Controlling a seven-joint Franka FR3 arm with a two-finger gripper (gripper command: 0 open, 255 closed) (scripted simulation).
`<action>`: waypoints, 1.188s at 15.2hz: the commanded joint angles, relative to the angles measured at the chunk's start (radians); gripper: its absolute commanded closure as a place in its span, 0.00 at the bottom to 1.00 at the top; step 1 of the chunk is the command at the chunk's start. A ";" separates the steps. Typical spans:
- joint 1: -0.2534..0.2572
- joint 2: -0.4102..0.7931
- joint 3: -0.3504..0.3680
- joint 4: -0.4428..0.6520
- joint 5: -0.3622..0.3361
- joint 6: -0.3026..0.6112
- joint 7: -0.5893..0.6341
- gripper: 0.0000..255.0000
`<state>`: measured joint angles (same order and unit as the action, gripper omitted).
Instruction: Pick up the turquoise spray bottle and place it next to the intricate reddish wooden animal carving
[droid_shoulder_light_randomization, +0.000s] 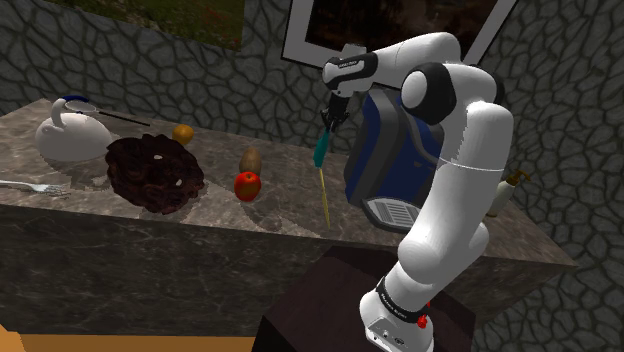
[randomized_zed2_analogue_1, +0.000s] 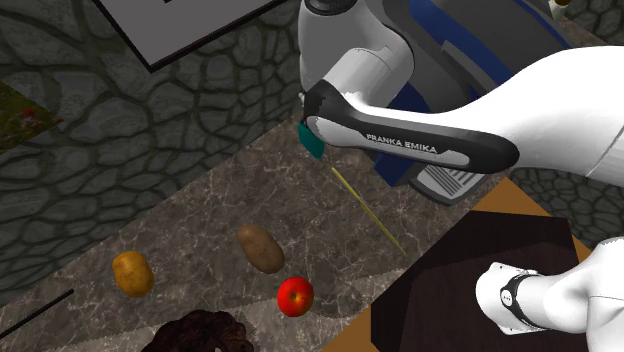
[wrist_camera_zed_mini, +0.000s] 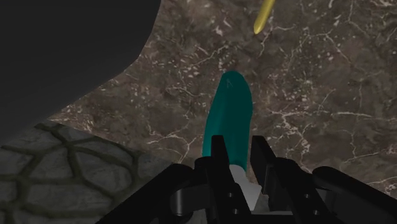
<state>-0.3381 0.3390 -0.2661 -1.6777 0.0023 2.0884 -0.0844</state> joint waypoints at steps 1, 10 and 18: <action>0.000 -0.008 -0.001 0.013 -0.002 -0.021 0.000 1.00; 0.001 -0.032 -0.004 0.102 -0.007 -0.132 -0.003 1.00; -0.002 -0.037 -0.006 0.202 -0.007 -0.237 -0.009 1.00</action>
<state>-0.3399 0.3001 -0.2719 -1.4891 -0.0054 1.8631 -0.0928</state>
